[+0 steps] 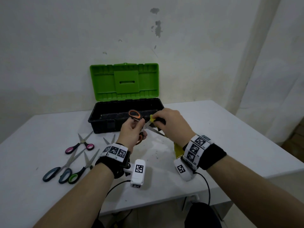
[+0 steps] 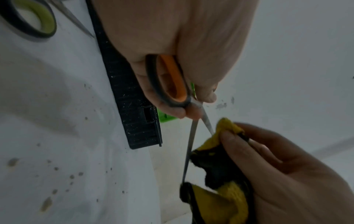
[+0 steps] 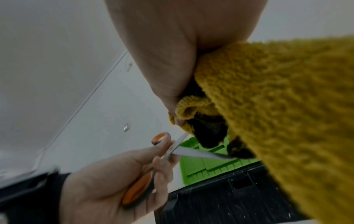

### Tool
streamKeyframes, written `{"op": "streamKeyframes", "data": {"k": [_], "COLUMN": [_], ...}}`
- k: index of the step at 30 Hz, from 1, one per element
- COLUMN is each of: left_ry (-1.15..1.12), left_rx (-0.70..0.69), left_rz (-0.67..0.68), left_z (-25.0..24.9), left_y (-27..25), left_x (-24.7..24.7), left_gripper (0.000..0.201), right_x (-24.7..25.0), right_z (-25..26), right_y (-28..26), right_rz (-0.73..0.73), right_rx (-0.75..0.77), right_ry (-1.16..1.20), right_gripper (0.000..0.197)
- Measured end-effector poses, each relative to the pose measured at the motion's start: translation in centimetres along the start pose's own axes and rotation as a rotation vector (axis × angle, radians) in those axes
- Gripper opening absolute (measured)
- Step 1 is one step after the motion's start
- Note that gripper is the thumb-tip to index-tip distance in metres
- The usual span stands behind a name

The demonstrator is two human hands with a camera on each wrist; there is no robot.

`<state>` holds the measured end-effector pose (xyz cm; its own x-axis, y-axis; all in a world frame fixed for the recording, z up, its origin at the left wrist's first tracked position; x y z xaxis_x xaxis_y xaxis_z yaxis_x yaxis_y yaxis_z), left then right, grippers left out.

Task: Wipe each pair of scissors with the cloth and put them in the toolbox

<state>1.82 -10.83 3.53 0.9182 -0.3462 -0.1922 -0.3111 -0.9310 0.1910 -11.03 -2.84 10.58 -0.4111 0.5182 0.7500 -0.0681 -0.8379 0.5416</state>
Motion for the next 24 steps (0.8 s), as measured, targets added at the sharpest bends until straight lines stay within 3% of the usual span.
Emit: {"op": "streamKeyframes", "data": {"k": [5,10,12,15,17,20,22,24], "left_ry": [0.057,0.043,0.051,0.088,0.089,0.057,0.046,0.046], "left_rx": [-0.059,-0.041,-0.044,-0.054,-0.039,0.000,0.008,0.008], "left_rz": [-0.013,-0.073,-0.074,-0.034,-0.035,-0.058,-0.070,-0.064], "left_z": [-0.6,-0.2,-0.2,-0.3,-0.3,-0.1,0.0,-0.1], "left_y": [-0.5,-0.2,0.0,0.0,0.0,0.1,0.1,0.1], "left_x": [-0.4,0.3,0.2,-0.2,-0.2,0.3,0.4,0.2], "left_gripper": [0.018,0.022,0.022,0.022,0.020,0.017,0.018,0.019], "right_x": [-2.5,-0.6,-0.8,-2.3,-1.8,0.5,0.9,-0.3], "right_z": [1.0,-1.8,-0.9,1.2,0.0,-2.7,-2.2,-0.2], "right_y": [-0.8,0.6,0.5,-0.7,-0.3,0.3,0.0,-0.7], "right_rz": [0.114,-0.004,0.004,0.130,0.099,-0.087,-0.118,-0.034], "right_rx": [0.061,-0.145,-0.070,0.091,0.036,-0.109,-0.058,0.069], "right_ry": [-0.096,-0.111,-0.082,-0.087,-0.088,-0.016,0.023,0.018], "right_gripper": [0.026,0.024,0.022,0.016,0.010,0.008,0.010,0.013]}}
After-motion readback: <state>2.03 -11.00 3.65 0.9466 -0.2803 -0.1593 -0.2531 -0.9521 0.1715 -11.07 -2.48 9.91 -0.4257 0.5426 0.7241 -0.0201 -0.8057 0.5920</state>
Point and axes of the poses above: each hand's wrist, its own y-axis towards the middle knuckle, its own x-axis out of the back of the hand, z = x × y, the point moved 7 cm from there along y, towards the middle knuckle, and after that the axes turned 3 degrees about -x, right-handed, at the moved point
